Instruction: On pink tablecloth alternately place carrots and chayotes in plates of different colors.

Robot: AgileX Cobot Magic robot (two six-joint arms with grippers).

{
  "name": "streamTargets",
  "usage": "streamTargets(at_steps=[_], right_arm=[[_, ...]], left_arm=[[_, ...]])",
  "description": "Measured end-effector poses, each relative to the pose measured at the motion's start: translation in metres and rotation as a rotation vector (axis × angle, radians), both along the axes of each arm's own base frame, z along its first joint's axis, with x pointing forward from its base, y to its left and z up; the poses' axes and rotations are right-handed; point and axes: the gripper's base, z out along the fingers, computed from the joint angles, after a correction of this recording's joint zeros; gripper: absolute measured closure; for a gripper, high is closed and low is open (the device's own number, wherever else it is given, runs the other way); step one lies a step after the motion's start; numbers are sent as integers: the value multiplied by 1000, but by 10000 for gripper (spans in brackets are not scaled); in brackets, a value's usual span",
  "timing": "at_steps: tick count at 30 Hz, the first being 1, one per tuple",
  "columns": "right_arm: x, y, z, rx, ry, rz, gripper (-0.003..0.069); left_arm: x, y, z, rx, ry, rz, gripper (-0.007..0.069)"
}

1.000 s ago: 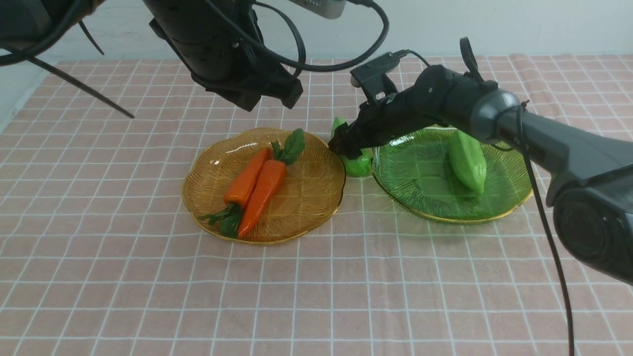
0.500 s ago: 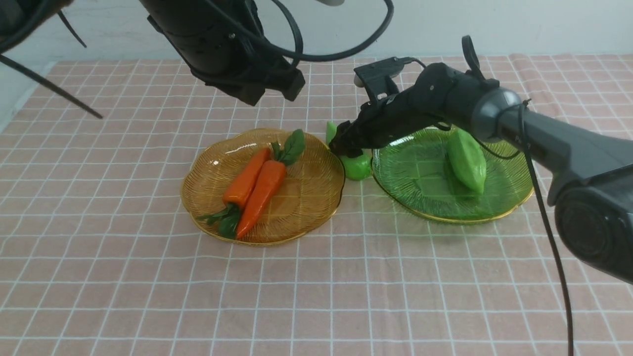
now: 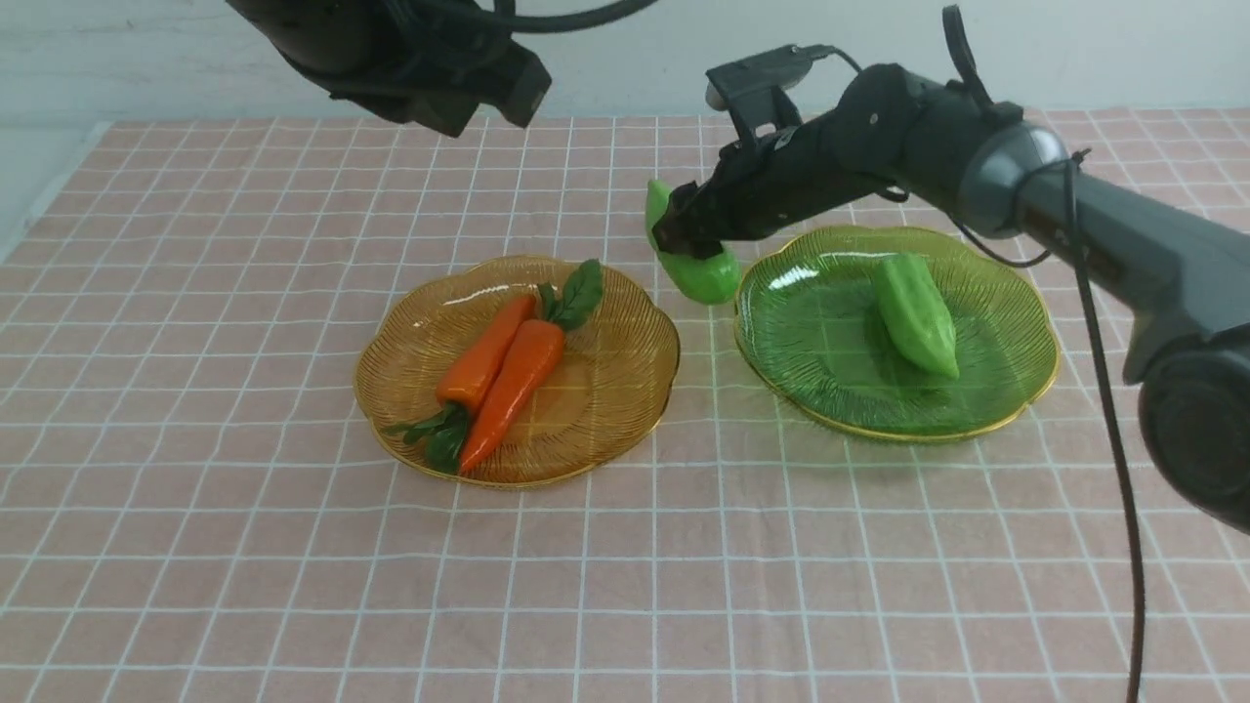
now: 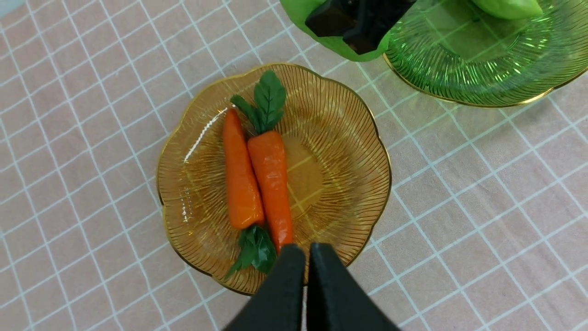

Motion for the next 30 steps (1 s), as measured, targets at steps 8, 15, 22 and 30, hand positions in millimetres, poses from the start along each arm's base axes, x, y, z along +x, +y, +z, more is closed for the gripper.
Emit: streamTargets(at_steps=[8, 15, 22, 30], right_arm=[[-16, -28, 29, -78, 166, -60, 239], [-25, -57, 31, -223, 312, -208, 239], [-23, -66, 17, -328, 344, -258, 226], [-22, -66, 8, -334, 379, -287, 84]], left_arm=[[-10, 6, 10, -15, -28, 1, 628], [-14, 8, 15, -39, -34, 20, 628], [-16, 7, 15, -61, -21, 26, 628], [-23, 8, 19, -94, -9, 13, 628]])
